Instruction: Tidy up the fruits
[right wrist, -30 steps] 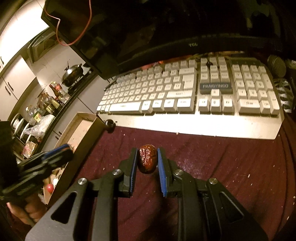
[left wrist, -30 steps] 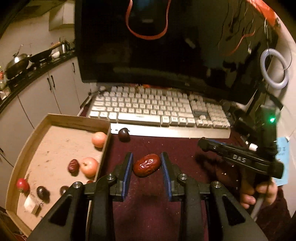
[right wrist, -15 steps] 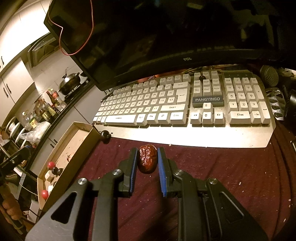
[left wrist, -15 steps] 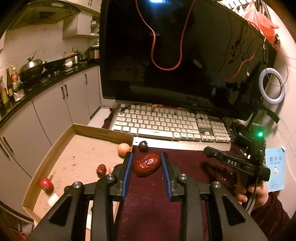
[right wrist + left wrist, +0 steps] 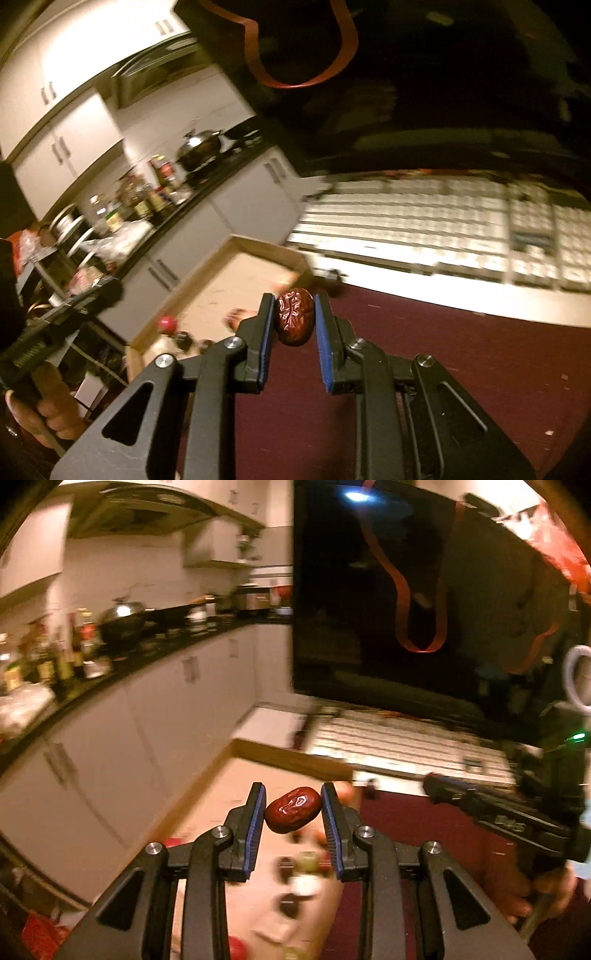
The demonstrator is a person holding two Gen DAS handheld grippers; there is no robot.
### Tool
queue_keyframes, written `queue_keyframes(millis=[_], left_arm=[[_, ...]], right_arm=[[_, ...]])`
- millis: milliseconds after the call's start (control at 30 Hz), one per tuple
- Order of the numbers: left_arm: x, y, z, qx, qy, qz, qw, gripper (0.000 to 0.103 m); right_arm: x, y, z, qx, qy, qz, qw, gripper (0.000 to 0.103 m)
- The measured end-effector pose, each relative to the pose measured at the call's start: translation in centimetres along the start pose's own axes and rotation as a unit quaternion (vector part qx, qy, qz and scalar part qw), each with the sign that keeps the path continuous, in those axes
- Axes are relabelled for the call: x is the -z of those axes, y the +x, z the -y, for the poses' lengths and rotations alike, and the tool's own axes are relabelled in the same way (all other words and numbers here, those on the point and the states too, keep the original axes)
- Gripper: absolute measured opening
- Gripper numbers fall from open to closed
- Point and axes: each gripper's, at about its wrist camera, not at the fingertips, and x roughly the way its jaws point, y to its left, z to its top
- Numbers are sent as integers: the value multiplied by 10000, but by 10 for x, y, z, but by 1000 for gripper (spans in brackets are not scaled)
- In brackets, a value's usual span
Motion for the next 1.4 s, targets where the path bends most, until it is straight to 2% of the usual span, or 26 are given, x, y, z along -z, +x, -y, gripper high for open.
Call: queue_keyframes(millis=[100, 200, 400, 733, 1133, 1200, 1233, 1300, 1367, 1400], left_arm=[[5, 9, -20, -427, -105, -21, 9990, 30], [12, 22, -34, -654, -162, -130, 9976, 30], [25, 46, -47, -723, -218, -365, 9965, 30], [32, 64, -57, -914, -261, -467, 9944, 30], [38, 72, -64, -1290, -273, -495, 9900, 31], [38, 71, -64, -1380, -246, -464, 9890, 44], [38, 69, -63, -1427, -241, -432, 9885, 55], [38, 60, -61, -1520, -234, -275, 9877, 64], [37, 52, -59, -1604, -228, -158, 9867, 77], [37, 46, -58, -1649, -225, -88, 9860, 79]], right_arm=[[-4, 17, -27, -28, -194, -71, 9998, 23], [-1, 39, -46, -74, -276, -254, 9993, 23], [7, 74, -63, -78, -291, -538, 9981, 23], [18, 112, -78, -28, -387, -914, 9951, 23], [33, 133, -83, 293, -586, -1203, 9906, 24], [34, 132, -83, 403, -646, -1185, 9900, 24], [34, 130, -84, 443, -690, -1154, 9899, 26], [33, 123, -84, 443, -734, -1076, 9905, 34], [33, 114, -86, 376, -761, -921, 9921, 47], [32, 107, -88, 377, -812, -805, 9927, 48]])
